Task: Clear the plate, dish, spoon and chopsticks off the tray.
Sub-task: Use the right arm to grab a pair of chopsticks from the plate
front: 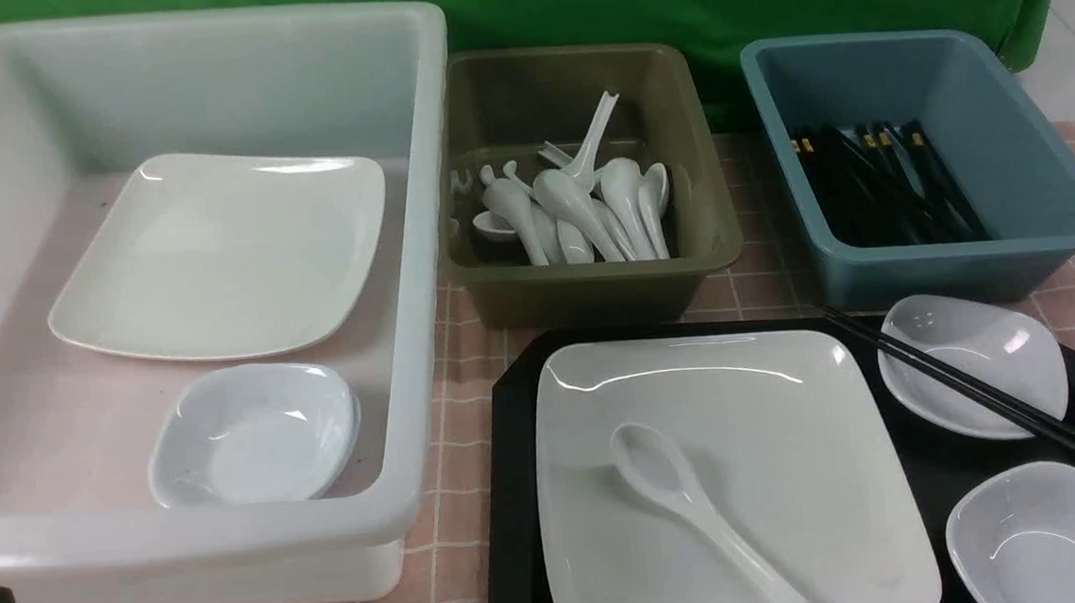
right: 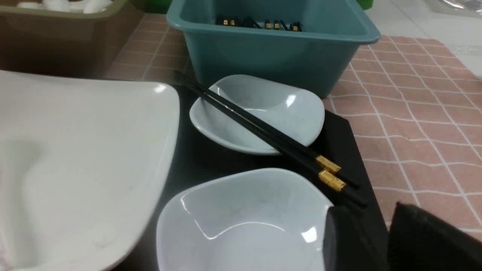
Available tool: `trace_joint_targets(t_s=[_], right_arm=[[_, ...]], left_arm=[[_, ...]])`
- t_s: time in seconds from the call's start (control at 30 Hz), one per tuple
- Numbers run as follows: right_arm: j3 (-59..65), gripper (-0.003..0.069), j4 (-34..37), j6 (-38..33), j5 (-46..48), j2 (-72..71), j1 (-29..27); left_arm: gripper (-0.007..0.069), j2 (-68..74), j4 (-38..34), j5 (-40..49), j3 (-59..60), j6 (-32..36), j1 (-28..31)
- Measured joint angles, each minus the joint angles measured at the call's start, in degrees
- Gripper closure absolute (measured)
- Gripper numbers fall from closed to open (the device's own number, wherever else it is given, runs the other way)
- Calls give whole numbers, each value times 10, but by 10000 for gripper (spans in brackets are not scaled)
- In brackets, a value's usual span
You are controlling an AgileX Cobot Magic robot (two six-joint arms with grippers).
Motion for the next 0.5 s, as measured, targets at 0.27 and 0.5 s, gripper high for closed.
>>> trace_joint_targets(t_s=[0.27, 0.5], right_arm=[[0, 414, 0, 0, 0, 0, 0], [0, 414, 0, 0, 0, 0, 0]], left_arm=[[603, 0, 0, 0, 0, 0, 0], [603, 0, 8, 0, 0, 2, 0]])
